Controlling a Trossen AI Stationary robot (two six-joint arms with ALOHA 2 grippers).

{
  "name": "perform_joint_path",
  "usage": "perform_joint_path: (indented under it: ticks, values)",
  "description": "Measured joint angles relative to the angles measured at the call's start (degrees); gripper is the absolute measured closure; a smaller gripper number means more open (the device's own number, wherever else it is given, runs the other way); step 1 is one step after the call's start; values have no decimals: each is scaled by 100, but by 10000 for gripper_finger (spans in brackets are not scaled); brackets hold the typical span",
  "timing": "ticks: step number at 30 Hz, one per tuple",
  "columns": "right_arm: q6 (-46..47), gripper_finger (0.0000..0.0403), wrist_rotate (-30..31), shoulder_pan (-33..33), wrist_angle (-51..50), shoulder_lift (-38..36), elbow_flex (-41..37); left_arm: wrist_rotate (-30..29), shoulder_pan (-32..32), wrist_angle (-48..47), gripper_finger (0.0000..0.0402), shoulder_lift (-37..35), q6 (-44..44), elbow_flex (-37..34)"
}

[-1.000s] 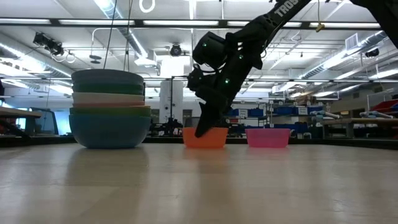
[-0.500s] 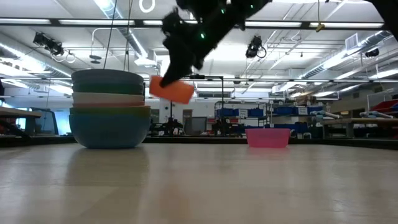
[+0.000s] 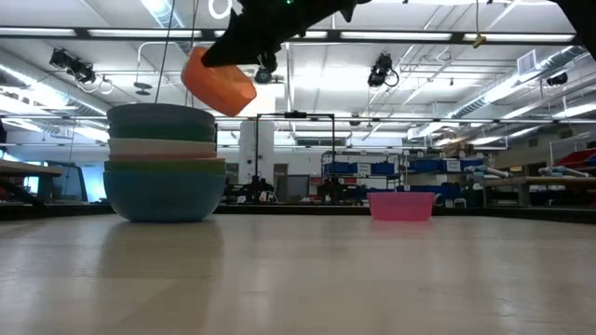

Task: Nest bowls inside each other
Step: Stack the orange bowl on top of the green bowl

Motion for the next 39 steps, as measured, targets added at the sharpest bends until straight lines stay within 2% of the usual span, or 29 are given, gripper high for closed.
perform_joint_path:
  ticks: [5,8,12,22,26,33,39]
  values:
    - [44,403,-200,44,285,7,2,0,2,0,257,0,0,2]
    - [125,403,-662,44,729,10,2,0,2,0,257,0,0,2]
    - [259,403,-891,23,1010,11,4,-4,2,2,257,0,2,1]
    - [427,403,-1027,-51,1076,34,3,-82,2,6,257,0,2,2]
    - [650,403,-1255,-119,1408,344,-21,-81,2,60,257,3,2,0]
    - [675,403,-1040,-246,1833,592,2,-79,2,57,257,26,8,2]
    - [784,403,-1141,-339,2132,838,1,-76,2,109,257,24,140,2]
